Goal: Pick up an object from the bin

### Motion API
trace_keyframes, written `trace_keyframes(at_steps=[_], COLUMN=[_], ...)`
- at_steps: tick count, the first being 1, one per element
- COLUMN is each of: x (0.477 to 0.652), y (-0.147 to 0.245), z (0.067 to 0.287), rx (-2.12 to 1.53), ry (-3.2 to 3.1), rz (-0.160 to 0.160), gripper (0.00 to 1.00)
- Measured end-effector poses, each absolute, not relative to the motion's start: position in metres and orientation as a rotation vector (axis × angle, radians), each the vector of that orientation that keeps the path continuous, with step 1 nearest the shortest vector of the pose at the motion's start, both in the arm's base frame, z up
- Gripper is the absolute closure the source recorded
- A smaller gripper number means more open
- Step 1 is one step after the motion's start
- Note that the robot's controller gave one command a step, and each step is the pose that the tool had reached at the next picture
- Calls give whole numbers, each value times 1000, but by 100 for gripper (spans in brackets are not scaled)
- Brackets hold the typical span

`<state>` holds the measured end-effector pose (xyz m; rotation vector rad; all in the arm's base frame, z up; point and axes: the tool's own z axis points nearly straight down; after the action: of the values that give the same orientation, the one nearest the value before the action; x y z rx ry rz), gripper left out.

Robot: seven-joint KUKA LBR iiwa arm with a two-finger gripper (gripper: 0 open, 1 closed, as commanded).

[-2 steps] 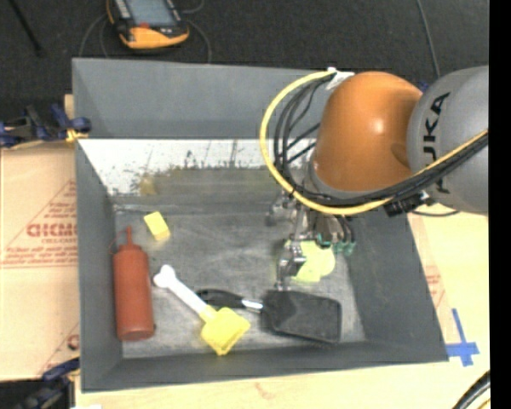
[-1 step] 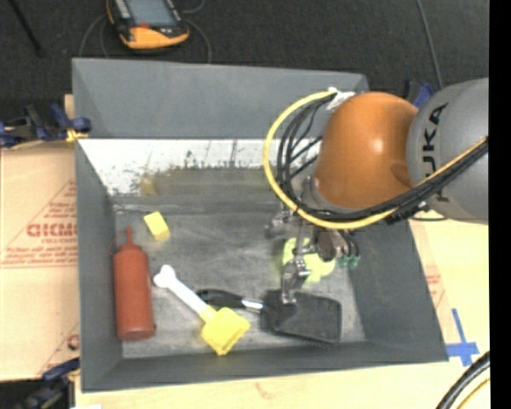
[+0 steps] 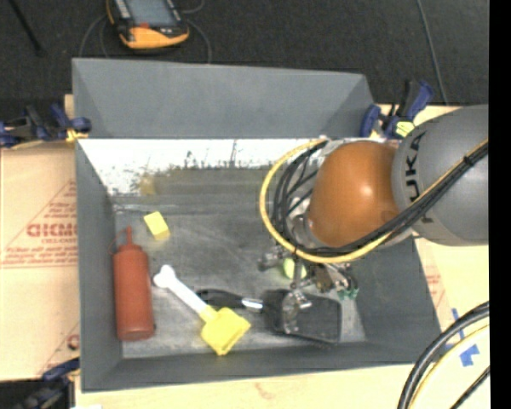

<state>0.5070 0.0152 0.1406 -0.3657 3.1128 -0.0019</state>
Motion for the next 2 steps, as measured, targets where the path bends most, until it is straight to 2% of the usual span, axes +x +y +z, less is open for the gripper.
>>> trace_keyframes(at_steps=[1,2], x=[486,486], y=[-15,-15], z=[87,87], rx=[-671,-670], ry=[3064,3064], rz=[0,1], gripper=[100,100])
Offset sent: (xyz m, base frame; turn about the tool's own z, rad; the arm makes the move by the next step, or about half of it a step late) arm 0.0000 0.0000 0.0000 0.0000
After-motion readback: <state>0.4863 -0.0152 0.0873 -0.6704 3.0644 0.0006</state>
